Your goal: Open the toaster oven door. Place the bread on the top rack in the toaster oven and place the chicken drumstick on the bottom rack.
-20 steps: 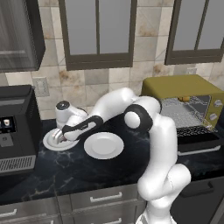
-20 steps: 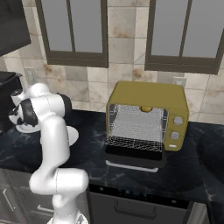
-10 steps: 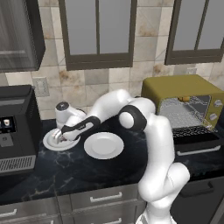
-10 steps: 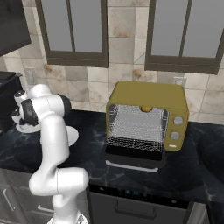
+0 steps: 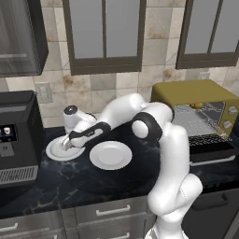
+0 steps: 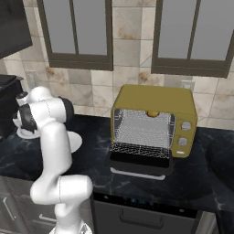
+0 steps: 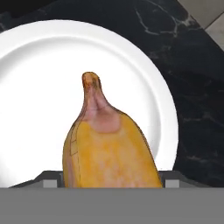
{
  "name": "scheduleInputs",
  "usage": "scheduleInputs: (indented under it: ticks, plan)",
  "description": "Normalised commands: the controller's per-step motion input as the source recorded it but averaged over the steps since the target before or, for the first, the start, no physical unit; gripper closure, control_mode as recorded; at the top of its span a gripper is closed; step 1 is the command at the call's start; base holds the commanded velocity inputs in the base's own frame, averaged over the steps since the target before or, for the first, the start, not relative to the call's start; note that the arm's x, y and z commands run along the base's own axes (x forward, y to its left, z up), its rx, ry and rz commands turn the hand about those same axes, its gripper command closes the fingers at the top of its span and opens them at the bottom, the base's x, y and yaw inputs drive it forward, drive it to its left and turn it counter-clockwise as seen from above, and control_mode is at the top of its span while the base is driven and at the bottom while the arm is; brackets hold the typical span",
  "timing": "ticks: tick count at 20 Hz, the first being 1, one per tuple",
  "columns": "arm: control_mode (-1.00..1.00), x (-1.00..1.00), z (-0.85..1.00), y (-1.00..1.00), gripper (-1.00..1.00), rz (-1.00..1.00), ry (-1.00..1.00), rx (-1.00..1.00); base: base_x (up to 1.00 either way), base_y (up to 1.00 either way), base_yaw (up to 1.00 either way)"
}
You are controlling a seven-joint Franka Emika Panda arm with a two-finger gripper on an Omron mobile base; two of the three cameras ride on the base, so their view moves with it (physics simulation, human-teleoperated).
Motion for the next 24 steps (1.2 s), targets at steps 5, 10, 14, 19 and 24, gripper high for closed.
scheduleInputs:
  ticks: [5,10,14,19,24]
  plan:
    - [-1.00,-0.60,0.60,-0.68,1.00,0.00,-0.02,0.00,0.00,0.00,0.00]
    - [-1.00,-0.58,0.72,-0.74,1.00,-0.01,0.01,0.00,0.00,0.00,0.00]
    - [-1.00,-0.38,0.93,-0.67,1.00,-0.02,0.00,0.00,0.00,0.00,0.00]
    - [-1.00,-0.35,0.90,-0.73,1.00,-0.05,0.00,0.00,0.00,0.00,0.00]
    - [-1.00,-0.57,0.62,-0.92,1.00,-0.02,0.00,-0.01,0.00,0.00,0.00]
